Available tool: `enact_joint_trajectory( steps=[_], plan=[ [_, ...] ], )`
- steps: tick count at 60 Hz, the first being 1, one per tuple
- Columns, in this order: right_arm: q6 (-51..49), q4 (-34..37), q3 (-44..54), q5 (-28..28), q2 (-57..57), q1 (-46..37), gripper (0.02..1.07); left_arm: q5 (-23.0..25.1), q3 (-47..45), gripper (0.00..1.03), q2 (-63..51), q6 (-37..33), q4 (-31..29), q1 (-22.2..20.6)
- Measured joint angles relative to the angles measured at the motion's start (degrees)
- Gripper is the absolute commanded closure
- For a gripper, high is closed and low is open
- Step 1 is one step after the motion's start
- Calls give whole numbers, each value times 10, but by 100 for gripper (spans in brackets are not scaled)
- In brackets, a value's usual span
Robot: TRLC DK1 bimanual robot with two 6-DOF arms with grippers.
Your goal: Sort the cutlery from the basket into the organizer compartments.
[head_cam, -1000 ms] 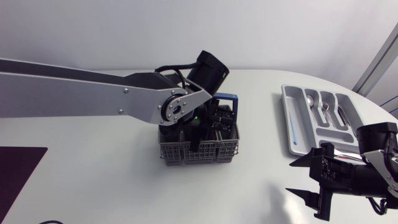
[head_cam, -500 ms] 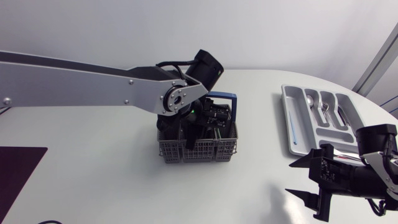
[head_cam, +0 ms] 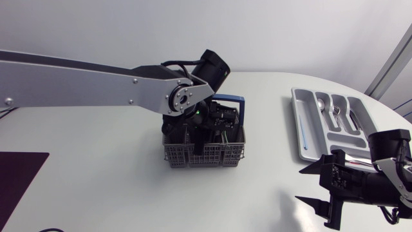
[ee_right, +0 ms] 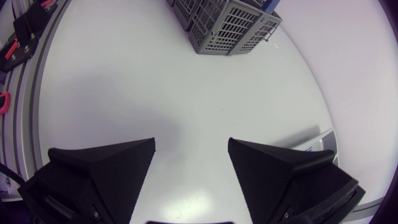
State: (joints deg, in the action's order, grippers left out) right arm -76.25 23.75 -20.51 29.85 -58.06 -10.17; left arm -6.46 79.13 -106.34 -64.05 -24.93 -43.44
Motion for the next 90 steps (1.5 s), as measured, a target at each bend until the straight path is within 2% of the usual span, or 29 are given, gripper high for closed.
enact_joint_trajectory(
  steps=[11, 34, 40, 48, 65, 90],
  plan=[
    [0, 0, 0, 0, 7, 0, 22, 12, 1, 65, 2, 0, -23, 0],
    [0, 0, 6, 0, 15, 0, 22, 21, 5, 65, 4, 17, -27, -7],
    [0, 0, 8, 0, 15, 0, 22, 21, 5, 58, 7, 8, -36, -18],
    [0, 0, 8, 0, 15, 0, 22, 11, 5, 56, 12, -21, -37, -28],
    [0, 0, 8, 0, 15, 0, 22, -60, 4, 56, 15, -118, -37, -40],
    [-5, 0, 8, 0, 15, -1, 22, -104, 4, 54, 15, -223, -38, -73]
  ],
)
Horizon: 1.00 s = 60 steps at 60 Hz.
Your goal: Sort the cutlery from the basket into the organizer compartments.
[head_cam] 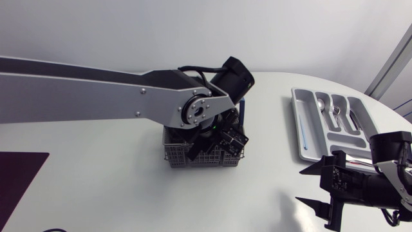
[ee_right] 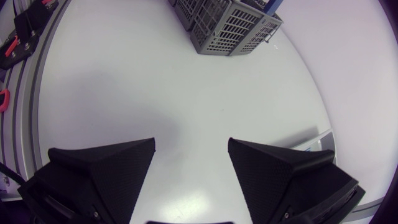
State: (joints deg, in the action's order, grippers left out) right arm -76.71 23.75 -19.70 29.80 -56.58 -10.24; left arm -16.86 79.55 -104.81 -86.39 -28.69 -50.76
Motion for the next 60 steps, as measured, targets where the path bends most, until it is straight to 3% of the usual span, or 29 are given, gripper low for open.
enact_joint_trajectory(
  steps=[33, 37, 41, 52, 60],
  plan=[
    [-5, -3, 0, 0, -7, -4, 22, -21, 64, 56, -25, -134, -73, -16],
    [-7, -3, 0, 0, -10, -8, 22, -21, 65, 68, -29, -145, -79, -16],
    [-11, -4, 0, 0, -13, -12, 22, -21, 68, 74, -37, -155, -89, -16],
    [-16, -5, 1, 0, -15, -16, 22, -23, 72, 88, -49, -162, -89, -15],
    [-17, -4, 1, 0, -15, -17, 22, -23, 75, 90, -50, -162, -90, -15]
  ],
)
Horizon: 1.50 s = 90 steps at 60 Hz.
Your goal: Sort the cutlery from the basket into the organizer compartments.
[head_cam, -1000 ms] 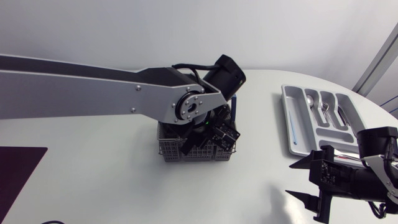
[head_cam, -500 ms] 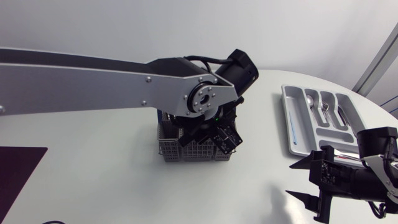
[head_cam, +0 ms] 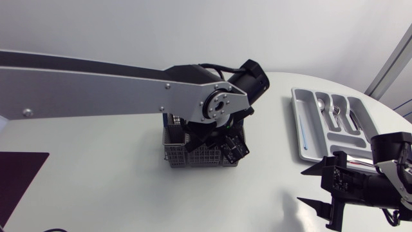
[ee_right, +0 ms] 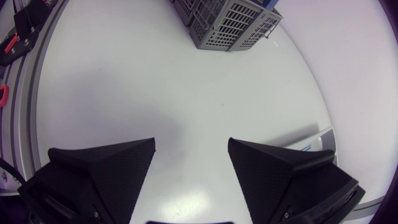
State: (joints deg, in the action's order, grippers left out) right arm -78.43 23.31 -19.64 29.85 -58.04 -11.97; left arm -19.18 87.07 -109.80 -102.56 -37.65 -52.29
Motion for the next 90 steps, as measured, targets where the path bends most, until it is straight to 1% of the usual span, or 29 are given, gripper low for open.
enact_joint_trajectory(
  steps=[13, 25, 33, 41, 52, 59, 75, 90],
  plan=[
    [0, 0, 0, 0, 0, -2, 22, -5, 1, 91, 0, 0, -2, 2],
    [0, 0, 0, 0, 7, -2, 22, -26, 5, 92, 0, 1, -9, 5],
    [0, 2, 0, 0, 9, -2, 22, -43, 7, 94, 1, 15, -17, 5],
    [0, 10, 0, 0, 23, -2, 22, -63, 7, 100, 7, 32, -31, 5],
    [0, 27, 1, 1, 47, -1, 22, -78, 7, 100, 17, 59, -47, 6],
    [0, 39, 2, 2, 61, -1, 22, -79, -5, 100, 31, 70, -42, 9],
    [0, 63, 3, 2, 93, 3, 22, -79, -38, 100, 88, 73, -8, 9],
    [22, 94, 3, 4, 146, 15, 22, -90, -42, 100, 145, 93, -2, 8]
  ],
)
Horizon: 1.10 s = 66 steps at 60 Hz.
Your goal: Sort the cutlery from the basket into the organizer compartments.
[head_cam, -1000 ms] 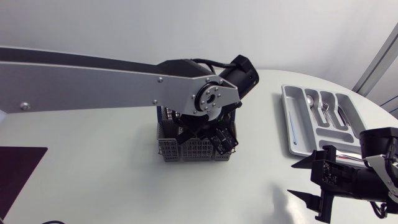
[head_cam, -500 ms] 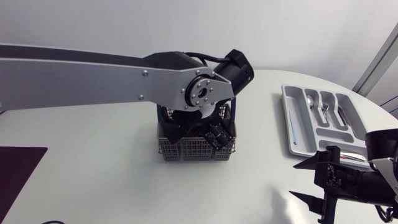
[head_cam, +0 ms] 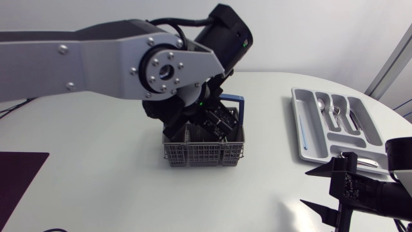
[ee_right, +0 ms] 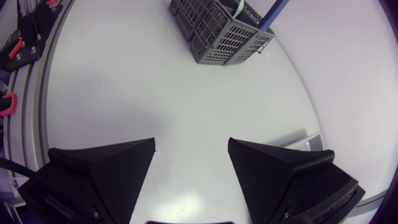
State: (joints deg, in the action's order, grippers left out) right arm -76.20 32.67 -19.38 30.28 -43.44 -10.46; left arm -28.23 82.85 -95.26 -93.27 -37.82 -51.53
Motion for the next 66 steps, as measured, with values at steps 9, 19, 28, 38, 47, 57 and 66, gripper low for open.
enact_joint_trajectory(
  steps=[9, 19, 28, 38, 47, 57, 66],
  plan=[
    [42, 4, 0, 4, 54, 20, 22, -12, 0, 100, 31, 50, 3, -4],
    [122, 3, -8, 12, 118, 52, 22, -17, 9, 100, 42, 150, 4, -13],
    [208, -9, -20, 12, 174, 89, 23, -6, 36, 100, 41, 272, -23, -25],
    [298, -54, -22, -27, 197, 149, 23, 68, 87, 100, 28, 412, -74, -24],
    [367, -109, -22, -95, 200, 224, 23, 141, 118, 100, 2, 513, -113, -21],
    [418, -169, -23, -202, 182, 330, 30, 231, 157, 100, -42, 605, -144, -19],
    [443, -207, -24, -267, 145, 398, 37, 287, 186, 100, -74, 669, -148, -5]
  ],
)
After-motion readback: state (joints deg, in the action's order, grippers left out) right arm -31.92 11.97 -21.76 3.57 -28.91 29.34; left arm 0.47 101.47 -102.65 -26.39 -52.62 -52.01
